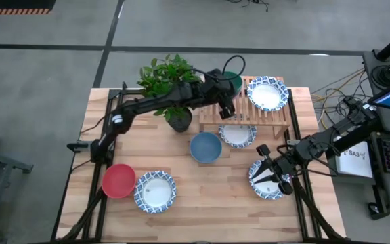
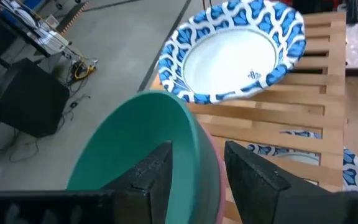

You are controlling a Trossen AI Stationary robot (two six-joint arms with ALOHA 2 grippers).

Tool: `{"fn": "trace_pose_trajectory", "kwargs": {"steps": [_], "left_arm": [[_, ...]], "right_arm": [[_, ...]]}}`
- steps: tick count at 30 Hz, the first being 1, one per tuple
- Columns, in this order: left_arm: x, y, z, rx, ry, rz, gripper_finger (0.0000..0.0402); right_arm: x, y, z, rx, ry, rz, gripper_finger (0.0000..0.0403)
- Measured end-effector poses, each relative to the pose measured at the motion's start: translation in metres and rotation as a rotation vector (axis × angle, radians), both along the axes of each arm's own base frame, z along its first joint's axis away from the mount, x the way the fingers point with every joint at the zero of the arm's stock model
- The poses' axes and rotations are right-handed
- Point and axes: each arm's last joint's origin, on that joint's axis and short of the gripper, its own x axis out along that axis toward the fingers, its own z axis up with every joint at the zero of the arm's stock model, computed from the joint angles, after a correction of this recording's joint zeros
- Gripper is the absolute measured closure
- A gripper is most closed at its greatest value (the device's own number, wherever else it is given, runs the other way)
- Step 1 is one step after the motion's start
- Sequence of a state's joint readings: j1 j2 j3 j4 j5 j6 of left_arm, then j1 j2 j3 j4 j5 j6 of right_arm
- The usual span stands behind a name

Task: Place and stack bowls onto a shelf
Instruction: Stack the green bowl on top of the pink bowl on the shelf

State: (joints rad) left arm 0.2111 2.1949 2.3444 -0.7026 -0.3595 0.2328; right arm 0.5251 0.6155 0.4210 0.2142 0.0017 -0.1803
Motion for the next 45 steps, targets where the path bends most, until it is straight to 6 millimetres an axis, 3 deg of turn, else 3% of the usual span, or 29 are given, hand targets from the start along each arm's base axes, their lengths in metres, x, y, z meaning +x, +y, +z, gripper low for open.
{"fn": "trace_pose_trajectory", "kwargs": {"steps": [10, 26, 29, 34, 39, 45], "left_arm": [[-0.001, -0.003, -0.005, -0.035, 0.026, 0.011, 0.0276], [-0.001, -0.004, 0.011, 0.018, -0.047, -0.015, 0.0280], [-0.001, -0.003, 0.011, 0.023, -0.045, -0.016, 0.0303], [-0.002, 0.003, 0.012, 0.019, -0.055, -0.001, 0.0390], [-0.002, 0.005, 0.004, -0.014, -0.041, 0.021, 0.0381], [0.001, 0.004, -0.002, -0.030, -0.026, 0.026, 0.0399]], "right_arm": [[0.000, 0.000, 0.000, -0.002, -0.001, 0.001, 0.0335], [0.000, 0.000, -0.001, 0.000, 0.009, 0.000, 0.0335], [0.000, 0.000, -0.001, -0.001, 0.010, 0.000, 0.0335], [0.000, 0.000, -0.001, -0.001, 0.010, 0.000, 0.0335], [0.000, 0.000, -0.001, -0.001, 0.010, 0.000, 0.0335], [0.000, 0.000, -0.001, 0.001, 0.012, 0.000, 0.0335]]}}
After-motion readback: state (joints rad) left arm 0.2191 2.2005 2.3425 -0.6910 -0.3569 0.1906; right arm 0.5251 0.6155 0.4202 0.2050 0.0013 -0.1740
